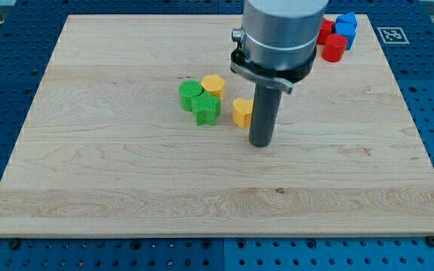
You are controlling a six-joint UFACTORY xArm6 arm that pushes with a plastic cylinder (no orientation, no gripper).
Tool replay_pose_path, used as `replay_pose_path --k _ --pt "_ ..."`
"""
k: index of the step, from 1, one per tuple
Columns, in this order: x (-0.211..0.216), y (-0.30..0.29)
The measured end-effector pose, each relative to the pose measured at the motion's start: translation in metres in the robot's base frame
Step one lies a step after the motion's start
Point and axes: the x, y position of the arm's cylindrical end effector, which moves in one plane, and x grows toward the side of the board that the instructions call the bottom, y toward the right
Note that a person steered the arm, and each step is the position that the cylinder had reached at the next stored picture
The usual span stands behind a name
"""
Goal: Group up the yellow blocks and the green blocks
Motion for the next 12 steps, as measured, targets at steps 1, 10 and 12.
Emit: replay_pose_path --k 1,10,12 --pt "-0.015 -0.012" --pt "-0.042 -0.005" --pt "-0.041 -0.002"
